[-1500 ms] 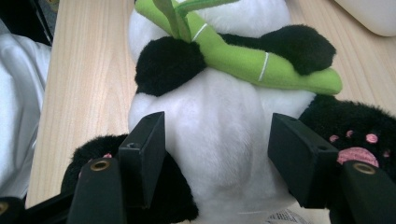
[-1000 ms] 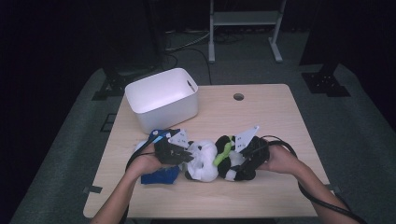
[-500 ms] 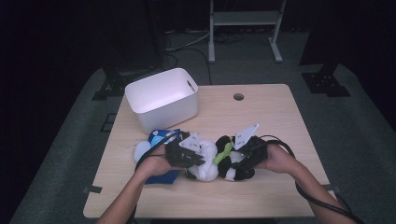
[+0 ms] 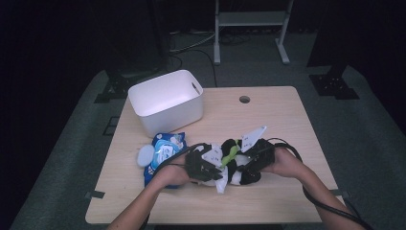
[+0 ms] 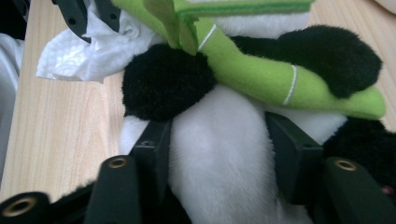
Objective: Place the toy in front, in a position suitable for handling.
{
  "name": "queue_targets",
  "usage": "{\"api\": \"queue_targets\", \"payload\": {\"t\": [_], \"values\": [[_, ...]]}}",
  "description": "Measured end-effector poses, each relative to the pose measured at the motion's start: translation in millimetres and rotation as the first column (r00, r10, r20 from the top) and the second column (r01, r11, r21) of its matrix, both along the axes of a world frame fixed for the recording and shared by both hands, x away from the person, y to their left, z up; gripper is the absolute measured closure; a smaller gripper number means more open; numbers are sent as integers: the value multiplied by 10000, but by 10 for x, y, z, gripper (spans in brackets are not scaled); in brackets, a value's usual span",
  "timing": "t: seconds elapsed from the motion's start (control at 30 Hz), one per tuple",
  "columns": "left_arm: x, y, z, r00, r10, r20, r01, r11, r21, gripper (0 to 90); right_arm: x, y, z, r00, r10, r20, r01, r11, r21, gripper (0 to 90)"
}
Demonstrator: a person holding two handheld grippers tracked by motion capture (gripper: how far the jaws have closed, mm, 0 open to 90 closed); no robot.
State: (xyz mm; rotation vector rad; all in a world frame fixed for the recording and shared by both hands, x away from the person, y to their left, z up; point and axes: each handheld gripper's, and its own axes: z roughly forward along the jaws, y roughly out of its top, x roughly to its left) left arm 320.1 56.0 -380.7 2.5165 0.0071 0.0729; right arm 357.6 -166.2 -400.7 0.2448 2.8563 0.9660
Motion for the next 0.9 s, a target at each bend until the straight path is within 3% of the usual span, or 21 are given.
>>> {"api": "queue_targets", "payload": {"t": [0.1, 0.13, 0.2, 0.27, 0.33, 0.37, 0.4, 0.43, 0.47, 0.53, 0.67, 0.8, 0.9], "values": [[-2, 20, 40, 9999, -10, 113, 9, 10000, 35, 829, -8, -10, 21, 10000, -53, 82, 53, 10000, 57, 543], [-7, 28, 59, 9998, 25, 173, -25, 10000, -1, 829, -15, -18, 41, 9999, -57, 144, 55, 9999, 112, 610], [-9, 45, 99, 9996, 80, 288, -80, 10000, 7, 827, -15, -21, 48, 9998, -59, 177, 56, 9999, 138, 636], [15, 86, 163, 9990, 173, 415, -171, 9998, -58, 827, -5, -44, 69, 9998, -104, -165, 111, 9992, 391, 713], [24, 91, 163, 9987, 252, 454, -249, 9997, -74, 827, 9, -57, 75, 9991, -93, -409, 115, 9984, 546, 723], [52, 91, 141, 9979, 376, 524, -376, 9993, -11, 827, 39, -75, 80, 9974, -197, -699, 246, 9973, 697, 711], [52, 91, 141, 9979, 376, 524, -376, 9993, -11, 827, 39, -75, 80, 9974, -197, -699, 246, 9973, 697, 711], [83, 86, 119, 9974, 474, 550, -476, 9989, 23, 828, 60, -77, 95, 9978, -223, -624, 269, 9969, 736, 621], [101, 84, 107, 9978, 456, 472, -457, 9990, 11, 828, 45, -74, 113, 9980, -282, -559, 326, 9963, 790, 579], [106, 79, 95, 9977, 520, 438, -521, 9986, 9, 829, -9, -75, 157, 10000, -28, -3, 29, 9978, 660, 516], [125, 81, 100, 9971, 599, 469, -601, 9982, 33, 829, -89, -140, 255, 9995, 78, 311, -97, 9981, 607, 466], [137, 77, 108, 9967, 681, 445, -683, 9977, 35, 829, -167, -242, 336, 9995, 254, 166, -270, 9948, 987, 394], [149, 70, 109, 9966, 703, 441, -707, 9975, 83, 829, -222, -269, 333, 9991, 366, 204, -384, 9948, 947, 350]]}}
